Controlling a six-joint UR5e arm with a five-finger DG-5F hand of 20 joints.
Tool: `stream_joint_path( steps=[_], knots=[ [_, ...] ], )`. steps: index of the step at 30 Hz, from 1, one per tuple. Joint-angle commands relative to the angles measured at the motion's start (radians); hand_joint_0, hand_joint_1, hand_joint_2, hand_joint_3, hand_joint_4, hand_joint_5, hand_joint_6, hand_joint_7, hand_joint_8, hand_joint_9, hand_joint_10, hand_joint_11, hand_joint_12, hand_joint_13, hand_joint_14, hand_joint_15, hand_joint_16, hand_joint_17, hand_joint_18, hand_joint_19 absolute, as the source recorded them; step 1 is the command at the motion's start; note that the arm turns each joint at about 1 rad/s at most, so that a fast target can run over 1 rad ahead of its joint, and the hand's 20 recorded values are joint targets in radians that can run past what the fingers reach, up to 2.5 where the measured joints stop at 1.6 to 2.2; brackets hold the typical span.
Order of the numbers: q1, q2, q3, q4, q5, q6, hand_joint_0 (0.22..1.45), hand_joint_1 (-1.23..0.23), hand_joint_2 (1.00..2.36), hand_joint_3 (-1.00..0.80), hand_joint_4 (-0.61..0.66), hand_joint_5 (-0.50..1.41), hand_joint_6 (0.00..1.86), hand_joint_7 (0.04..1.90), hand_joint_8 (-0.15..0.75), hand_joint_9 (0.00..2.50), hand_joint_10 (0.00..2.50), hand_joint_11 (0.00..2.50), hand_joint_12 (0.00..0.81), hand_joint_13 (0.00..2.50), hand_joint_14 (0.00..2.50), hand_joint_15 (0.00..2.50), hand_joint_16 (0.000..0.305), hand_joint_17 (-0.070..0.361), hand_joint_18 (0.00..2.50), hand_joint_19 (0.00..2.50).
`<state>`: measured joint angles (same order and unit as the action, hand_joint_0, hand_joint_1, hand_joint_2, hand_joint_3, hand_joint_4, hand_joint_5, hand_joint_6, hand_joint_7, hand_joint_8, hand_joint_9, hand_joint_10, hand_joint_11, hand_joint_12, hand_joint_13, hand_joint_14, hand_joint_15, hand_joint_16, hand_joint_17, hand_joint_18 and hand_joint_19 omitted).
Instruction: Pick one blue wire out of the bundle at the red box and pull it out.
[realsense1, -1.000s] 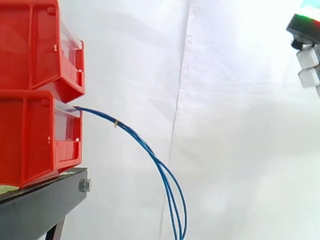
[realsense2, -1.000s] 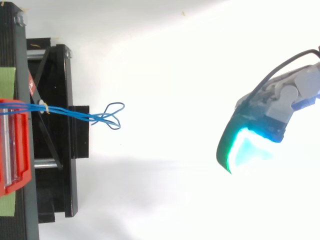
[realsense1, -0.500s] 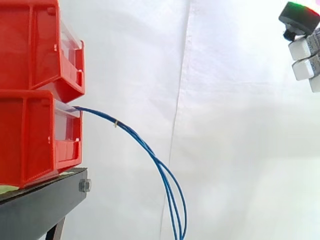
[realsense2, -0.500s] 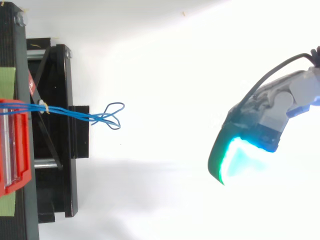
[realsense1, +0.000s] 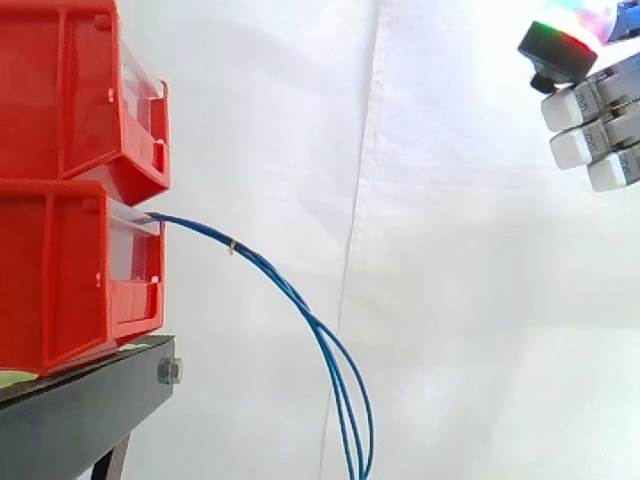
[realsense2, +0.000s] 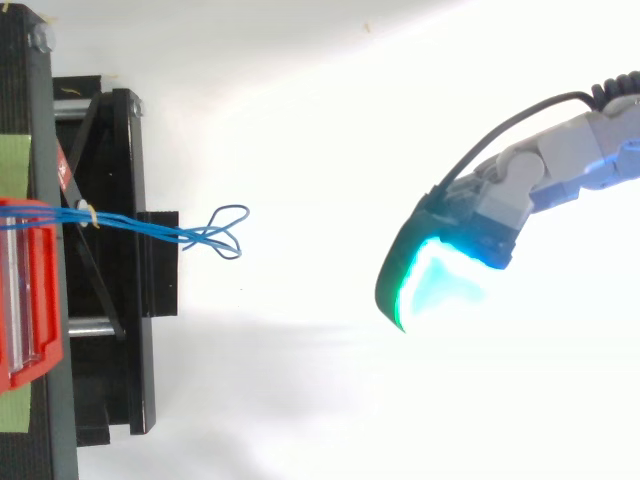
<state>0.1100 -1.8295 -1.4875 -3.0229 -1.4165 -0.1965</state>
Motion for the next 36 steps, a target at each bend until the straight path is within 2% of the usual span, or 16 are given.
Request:
stream_joint_path(
  steps=[1,4,8,12,17,23,24,30,36],
  knots=[
    [0.005,-0.001,0.0,0.002,0.031,-0.001,0.57,-0.52,1.0,-0.47,0.37,-0.19,0.5,0.73,0.339,0.56,0.0,0.08,0.397,0.44,0.0,0.14,0.052,0.116,0.34,0.25],
    [0.011,-0.001,0.0,0.013,0.057,-0.001,0.57,-0.52,1.0,-0.47,0.37,-0.19,0.5,0.73,0.34,0.57,0.0,0.09,0.397,0.45,0.0,0.15,0.052,0.117,0.35,0.25],
    [0.019,-0.001,0.0,0.021,0.077,-0.001,0.57,-0.52,1.0,-0.47,0.37,-0.18,0.5,0.73,0.34,0.57,0.0,0.09,0.399,0.46,0.01,0.15,0.052,0.116,0.36,0.26],
    [0.022,-0.001,0.001,0.019,0.083,-0.001,0.57,-0.52,1.0,-0.47,0.38,-0.18,0.5,0.74,0.342,0.58,0.0,0.08,0.399,0.47,0.0,0.16,0.051,0.116,0.38,0.27],
    [0.03,-0.001,0.001,0.006,0.119,0.003,0.57,-0.52,1.0,-0.47,0.38,-0.18,0.5,0.74,0.343,0.58,0.0,0.09,0.403,0.48,0.0,0.16,0.052,0.116,0.39,0.27],
    [0.03,-0.001,0.0,-0.017,0.126,0.009,0.57,-0.52,1.0,-0.47,0.39,-0.18,0.5,0.74,0.343,0.6,0.0,0.1,0.401,0.49,0.0,0.17,0.051,0.116,0.41,0.29],
    [0.031,-0.008,0.0,-0.024,0.137,0.009,0.57,-0.52,1.0,-0.48,0.39,-0.18,0.5,0.74,0.344,0.6,0.0,0.1,0.402,0.49,0.0,0.17,0.051,0.116,0.41,0.29],
    [0.031,-0.02,0.001,-0.019,0.136,0.012,0.55,-0.52,1.0,-0.49,0.39,-0.18,0.5,0.74,0.346,0.6,0.0,0.1,0.404,0.49,0.01,0.18,0.052,0.117,0.41,0.29],
    [0.034,-0.03,0.001,0.002,0.159,0.014,0.55,-0.52,1.0,-0.5,0.37,-0.18,0.5,0.74,0.348,0.6,0.0,0.11,0.406,0.5,0.0,0.18,0.052,0.118,0.42,0.28]
  ],
)
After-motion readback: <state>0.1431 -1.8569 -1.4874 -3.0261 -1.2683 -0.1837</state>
